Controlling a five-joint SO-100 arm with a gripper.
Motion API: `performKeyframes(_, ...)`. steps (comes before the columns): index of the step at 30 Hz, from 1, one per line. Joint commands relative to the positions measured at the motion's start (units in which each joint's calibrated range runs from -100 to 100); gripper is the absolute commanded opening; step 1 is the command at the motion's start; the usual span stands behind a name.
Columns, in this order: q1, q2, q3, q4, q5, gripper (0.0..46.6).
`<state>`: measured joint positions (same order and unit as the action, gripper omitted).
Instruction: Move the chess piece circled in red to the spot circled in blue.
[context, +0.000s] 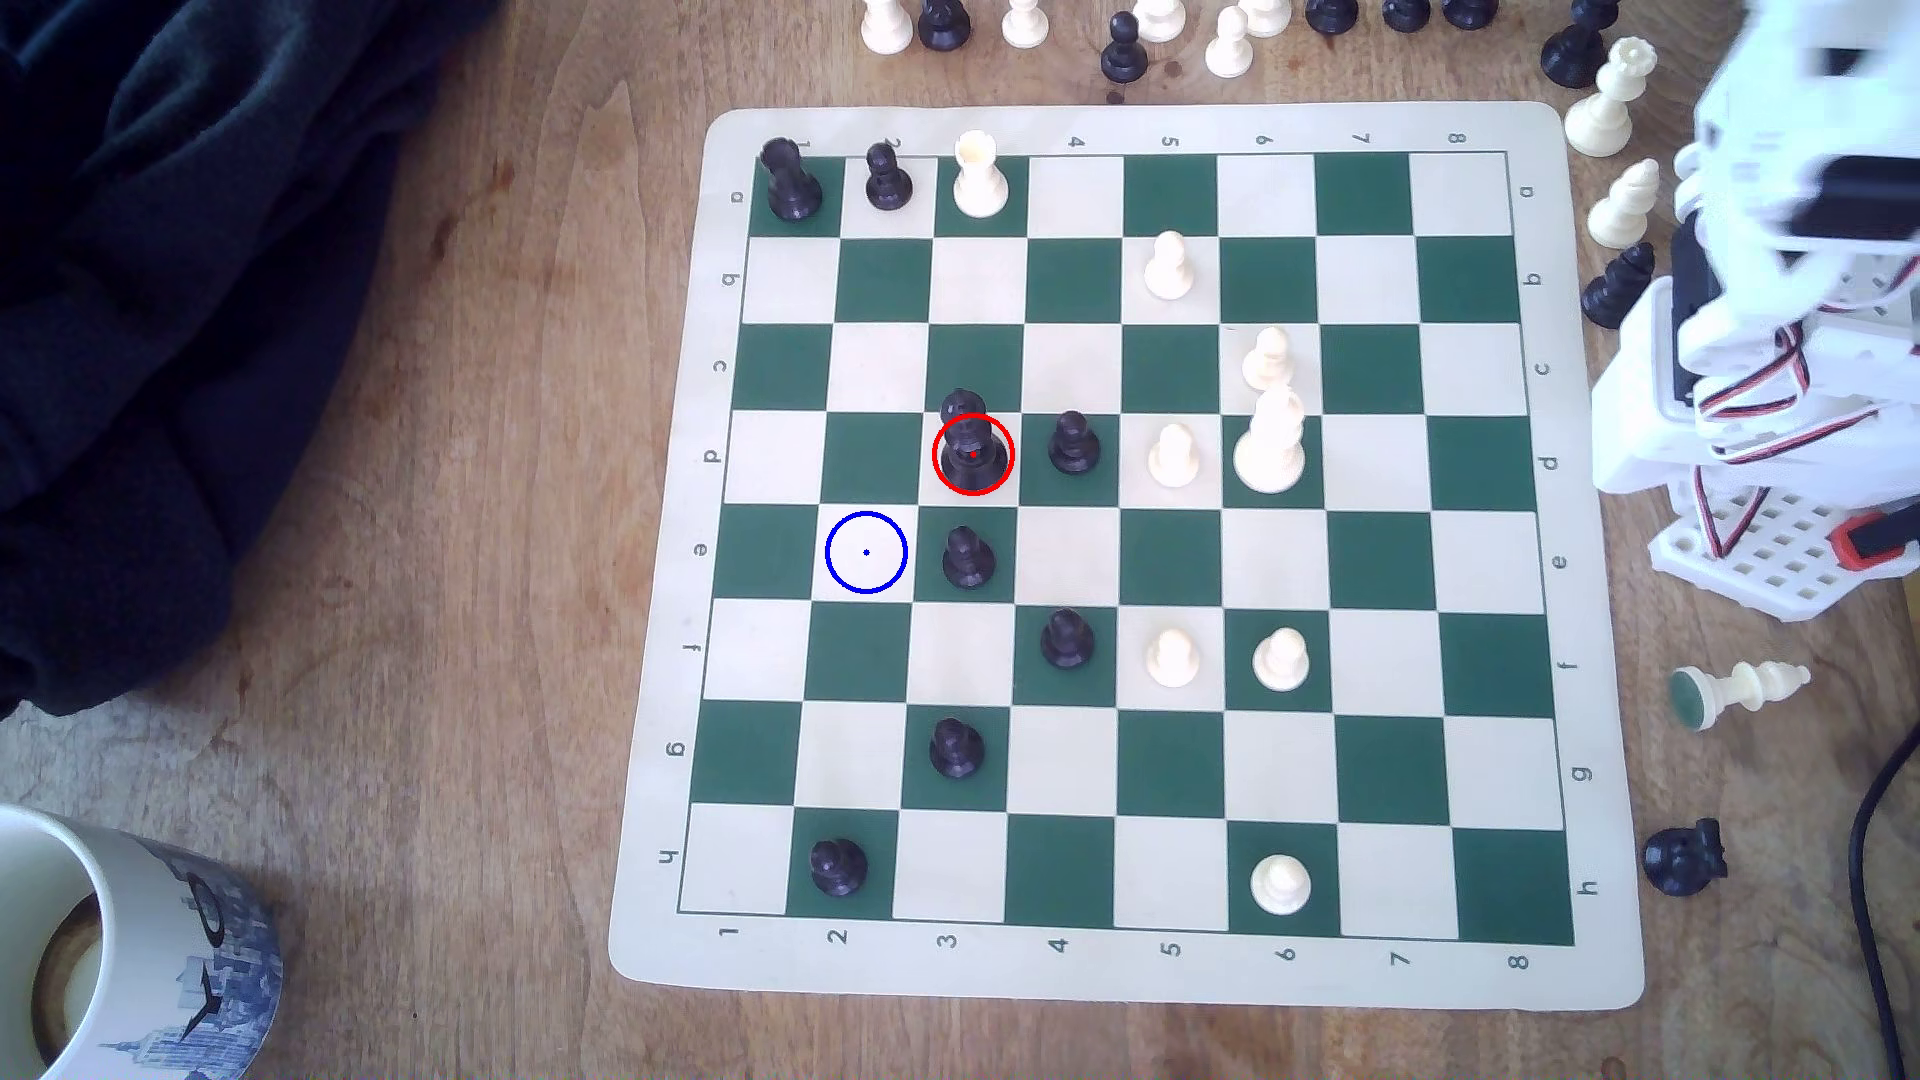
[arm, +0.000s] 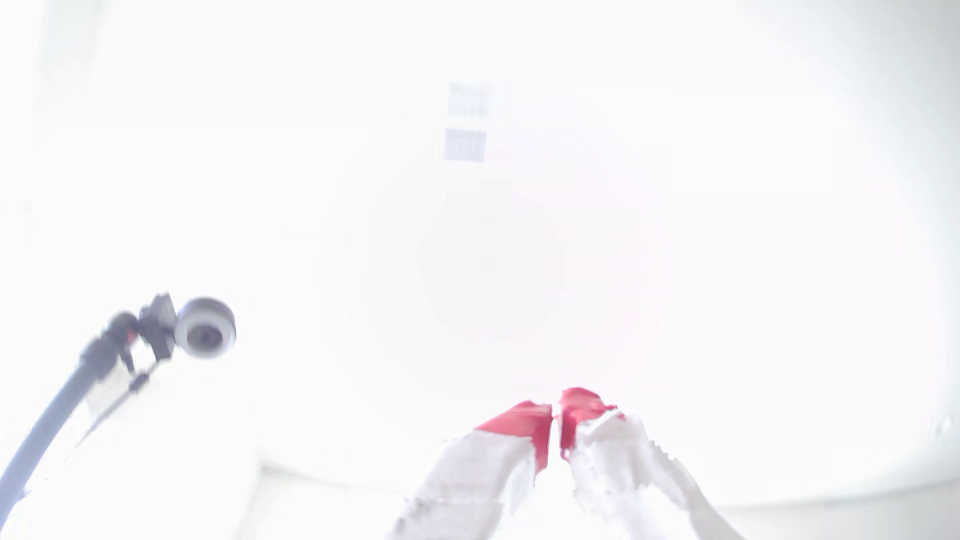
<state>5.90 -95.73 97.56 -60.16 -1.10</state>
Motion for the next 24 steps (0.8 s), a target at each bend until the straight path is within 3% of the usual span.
performKeyframes(1, 2.7, -0.1, -8.0, 25.2, -0.1, 0.2)
performKeyframes(8, 5.6, 8.5, -10.4, 45.7, -0.3, 0.2)
performKeyframes(17, 5.8, 14.4, -23.4, 64.3, -0.1, 0.2)
performKeyframes(24, 3.8, 35.6, -40.2, 79.1, -0.3, 0.5)
